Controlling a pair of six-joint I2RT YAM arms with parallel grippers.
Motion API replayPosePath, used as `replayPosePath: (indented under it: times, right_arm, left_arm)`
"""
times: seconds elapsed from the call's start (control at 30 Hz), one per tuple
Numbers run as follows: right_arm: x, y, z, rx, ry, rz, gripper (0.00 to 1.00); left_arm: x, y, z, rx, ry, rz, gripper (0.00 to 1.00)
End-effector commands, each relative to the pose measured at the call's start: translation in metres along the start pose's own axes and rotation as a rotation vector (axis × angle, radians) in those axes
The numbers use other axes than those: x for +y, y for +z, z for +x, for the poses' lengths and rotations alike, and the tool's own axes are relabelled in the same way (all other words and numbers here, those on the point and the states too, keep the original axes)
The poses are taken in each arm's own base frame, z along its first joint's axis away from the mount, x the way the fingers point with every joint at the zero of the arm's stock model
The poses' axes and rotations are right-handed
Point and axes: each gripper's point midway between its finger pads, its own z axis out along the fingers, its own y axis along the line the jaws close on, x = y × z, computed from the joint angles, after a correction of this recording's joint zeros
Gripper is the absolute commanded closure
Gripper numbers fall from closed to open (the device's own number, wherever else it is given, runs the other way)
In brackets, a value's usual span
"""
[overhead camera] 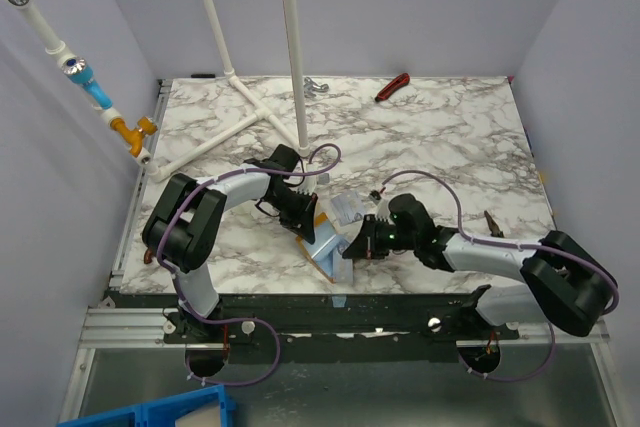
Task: Put the credit cards into the card holder
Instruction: Open the card holder at the center of the board.
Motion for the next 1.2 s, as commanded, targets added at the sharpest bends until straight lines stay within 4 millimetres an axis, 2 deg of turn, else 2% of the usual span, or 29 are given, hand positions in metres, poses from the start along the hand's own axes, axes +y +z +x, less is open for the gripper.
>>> replayPosePath:
  times: [0.0, 0.1, 0.2, 0.27, 0.4, 0.57, 0.8, 1.17]
  right_arm:
    - [0.011, -0.001, -0.029, -0.104, -0.028, 0.000, 0.99]
    - [0.015, 0.014, -0.037, -0.051, -0.036, 0.017, 0.99]
    - [0.012, 0.026, -0.034, -0.009, -0.023, 0.002, 0.99]
    - [0.009, 0.030, -0.032, -0.001, -0.011, 0.005, 0.99]
    - [0.004, 0.034, -0.031, 0.006, -0.002, 0.017, 0.99]
    - [-0.001, 0.043, -0.030, 0.025, 0.005, 0.024, 0.99]
    - [-0.003, 0.053, -0.029, 0.054, 0.007, 0.020, 0.99]
    - [-0.007, 0.055, -0.025, 0.089, -0.005, 0.026, 0.99]
  left_arm:
    - [-0.002, -0.004, -0.002, -0.024, 0.023, 0.002, 0.98]
    - [-0.004, -0.003, -0.003, -0.026, 0.015, 0.010, 0.98]
    - [-0.005, -0.006, -0.004, -0.039, 0.004, 0.022, 0.93]
    - [-0.003, -0.008, -0.005, -0.053, -0.017, 0.022, 0.85]
    - [0.003, -0.017, -0.007, -0.088, -0.066, 0.032, 0.53]
    - [0.008, -0.026, -0.008, -0.130, -0.090, 0.028, 0.42]
    - [0.012, -0.035, -0.018, -0.164, -0.091, 0.014, 0.41]
    - [0.021, -0.050, -0.027, -0.204, -0.109, 0.007, 0.47]
